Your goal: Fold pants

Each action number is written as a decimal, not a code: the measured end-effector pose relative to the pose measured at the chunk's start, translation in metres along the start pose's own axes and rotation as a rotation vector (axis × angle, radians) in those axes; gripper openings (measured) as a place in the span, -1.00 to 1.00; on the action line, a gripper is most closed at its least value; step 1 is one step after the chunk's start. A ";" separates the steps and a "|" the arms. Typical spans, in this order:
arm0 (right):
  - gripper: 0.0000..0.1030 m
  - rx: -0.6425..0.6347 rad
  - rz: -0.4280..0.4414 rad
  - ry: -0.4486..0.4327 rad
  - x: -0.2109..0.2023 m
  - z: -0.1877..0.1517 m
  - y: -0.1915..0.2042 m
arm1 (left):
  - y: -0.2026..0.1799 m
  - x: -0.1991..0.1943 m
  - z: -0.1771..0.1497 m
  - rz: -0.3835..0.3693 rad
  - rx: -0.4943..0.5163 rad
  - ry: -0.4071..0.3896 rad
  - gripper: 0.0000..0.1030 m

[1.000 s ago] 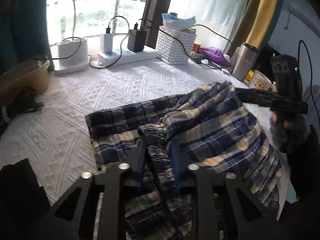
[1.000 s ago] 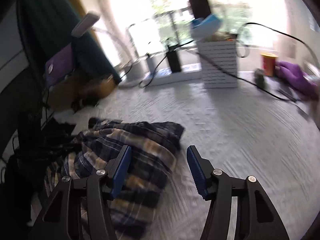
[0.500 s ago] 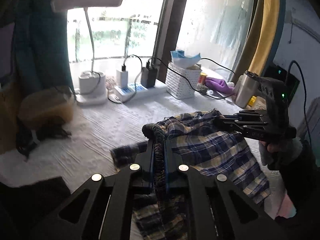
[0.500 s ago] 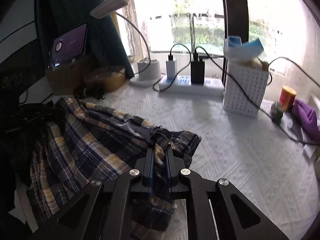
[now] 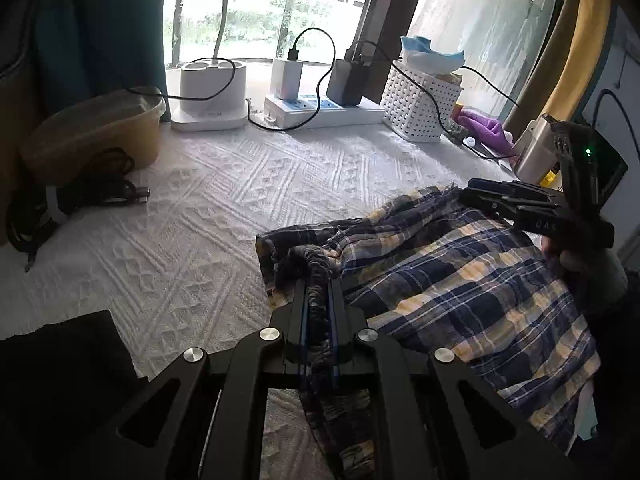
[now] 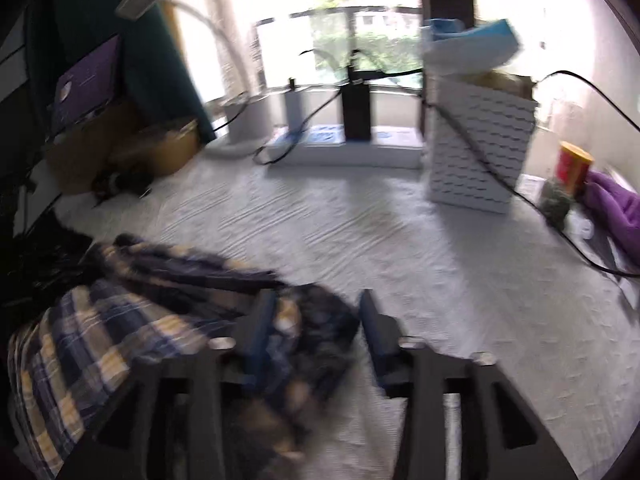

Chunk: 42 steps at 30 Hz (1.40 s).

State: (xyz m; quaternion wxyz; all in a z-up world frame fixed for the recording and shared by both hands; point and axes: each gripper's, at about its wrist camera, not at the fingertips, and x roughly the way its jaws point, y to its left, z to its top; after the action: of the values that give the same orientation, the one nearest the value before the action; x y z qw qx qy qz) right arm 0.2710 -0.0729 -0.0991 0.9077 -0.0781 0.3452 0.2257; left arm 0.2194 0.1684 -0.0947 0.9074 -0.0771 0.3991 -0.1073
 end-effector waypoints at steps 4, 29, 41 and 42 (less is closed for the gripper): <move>0.02 0.011 -0.103 -0.022 -0.011 0.000 -0.015 | 0.009 -0.005 -0.001 0.007 -0.061 0.020 -0.79; -0.17 -0.139 0.147 0.056 -0.030 -0.024 -0.004 | -0.004 -0.024 -0.036 0.017 -0.062 0.039 -0.50; -0.90 -0.173 0.096 0.079 -0.014 -0.027 0.005 | -0.015 -0.020 -0.040 0.049 -0.009 0.042 -0.50; -0.90 -0.163 0.088 0.075 -0.013 -0.026 0.002 | -0.016 -0.018 -0.041 0.053 -0.002 0.045 -0.49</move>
State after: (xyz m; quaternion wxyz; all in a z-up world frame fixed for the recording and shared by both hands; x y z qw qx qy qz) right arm 0.2459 -0.0836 -0.1097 0.8739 -0.1448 0.3626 0.2896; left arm 0.1748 0.1556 -0.1061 0.9006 -0.0652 0.4214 -0.0844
